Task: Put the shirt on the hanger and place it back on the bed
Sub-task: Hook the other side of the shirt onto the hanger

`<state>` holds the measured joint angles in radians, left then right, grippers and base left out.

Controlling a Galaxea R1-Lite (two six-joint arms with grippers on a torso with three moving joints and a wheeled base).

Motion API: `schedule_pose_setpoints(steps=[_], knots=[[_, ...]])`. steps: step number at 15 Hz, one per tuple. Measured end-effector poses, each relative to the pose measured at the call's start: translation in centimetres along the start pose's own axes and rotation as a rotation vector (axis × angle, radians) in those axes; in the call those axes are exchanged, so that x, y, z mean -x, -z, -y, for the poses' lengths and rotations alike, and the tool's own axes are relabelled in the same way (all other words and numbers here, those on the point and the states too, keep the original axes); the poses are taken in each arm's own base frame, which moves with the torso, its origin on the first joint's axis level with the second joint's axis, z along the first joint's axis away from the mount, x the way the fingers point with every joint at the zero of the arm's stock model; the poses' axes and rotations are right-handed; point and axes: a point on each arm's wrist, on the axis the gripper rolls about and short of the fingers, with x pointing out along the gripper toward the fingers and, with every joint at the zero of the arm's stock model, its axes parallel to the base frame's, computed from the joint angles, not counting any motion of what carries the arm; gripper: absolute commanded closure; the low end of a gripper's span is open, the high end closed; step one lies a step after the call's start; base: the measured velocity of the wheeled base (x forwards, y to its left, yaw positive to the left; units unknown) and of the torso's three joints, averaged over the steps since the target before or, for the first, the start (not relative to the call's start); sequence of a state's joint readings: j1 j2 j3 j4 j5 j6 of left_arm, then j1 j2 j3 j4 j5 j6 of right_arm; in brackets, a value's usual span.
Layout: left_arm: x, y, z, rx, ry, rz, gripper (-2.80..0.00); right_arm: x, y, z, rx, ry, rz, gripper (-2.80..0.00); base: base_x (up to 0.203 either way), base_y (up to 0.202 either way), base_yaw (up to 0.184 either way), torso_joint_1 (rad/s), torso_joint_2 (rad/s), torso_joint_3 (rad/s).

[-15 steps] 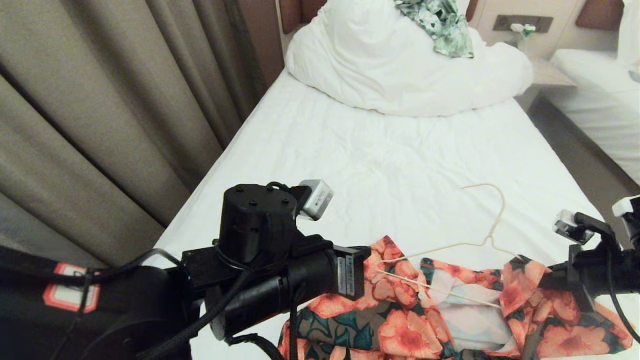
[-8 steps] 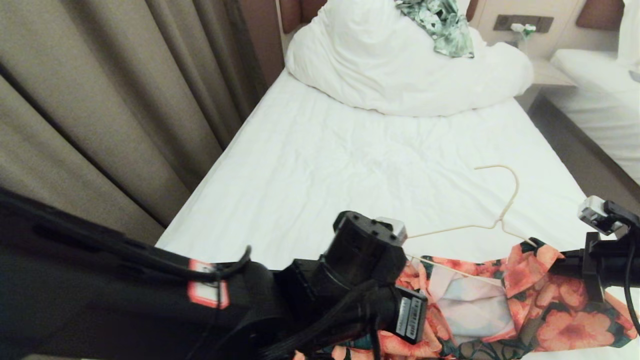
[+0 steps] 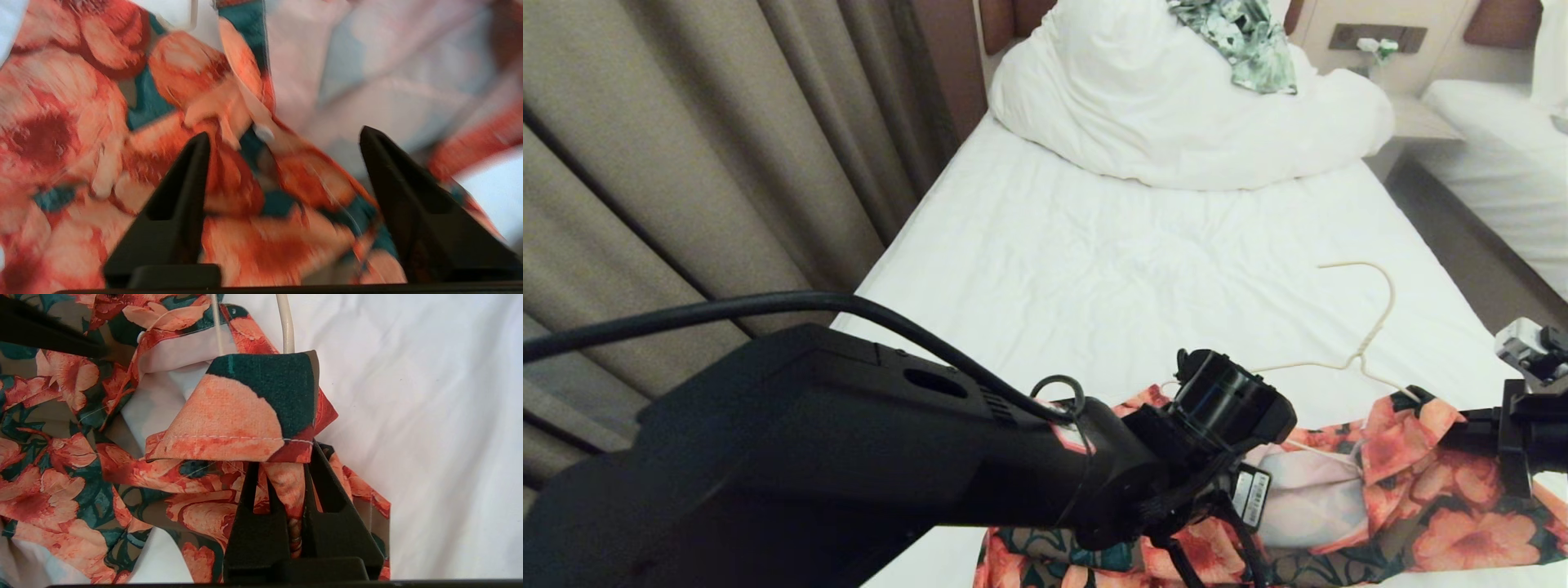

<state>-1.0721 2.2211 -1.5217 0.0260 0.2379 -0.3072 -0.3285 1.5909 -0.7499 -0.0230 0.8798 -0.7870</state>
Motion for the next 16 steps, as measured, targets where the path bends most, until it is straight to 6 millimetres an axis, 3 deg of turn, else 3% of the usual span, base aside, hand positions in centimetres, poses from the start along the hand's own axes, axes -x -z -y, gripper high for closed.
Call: schedule_pose_setpoints(steps=[7,8,9,16], knots=[[-4.7,0.8,0.9,-0.048,-0.113,0.018,-2.8,0.1,0.4,-0.4,-0.008,-0.007,-0.005,0.0,0.0,0.0,0.0,0.0,0.0,0.0],[-5.1,0.9,0.8,-0.046,-0.123,0.018,-0.11,0.1,0.4,-0.5,-0.007,-0.006,-0.004,0.0,0.0,0.0,0.0,0.0,0.0,0.0],[-5.3,1.0,0.6,-0.045,-0.13,0.016,0.0,0.2,0.4,-0.5,-0.006,-0.004,-0.004,0.0,0.0,0.0,0.0,0.0,0.0,0.0],[-5.5,0.8,0.7,-0.029,-0.14,0.046,0.0,0.3,0.5,-0.5,-0.009,0.001,-0.005,0.0,0.0,0.0,0.0,0.0,0.0,0.0]])
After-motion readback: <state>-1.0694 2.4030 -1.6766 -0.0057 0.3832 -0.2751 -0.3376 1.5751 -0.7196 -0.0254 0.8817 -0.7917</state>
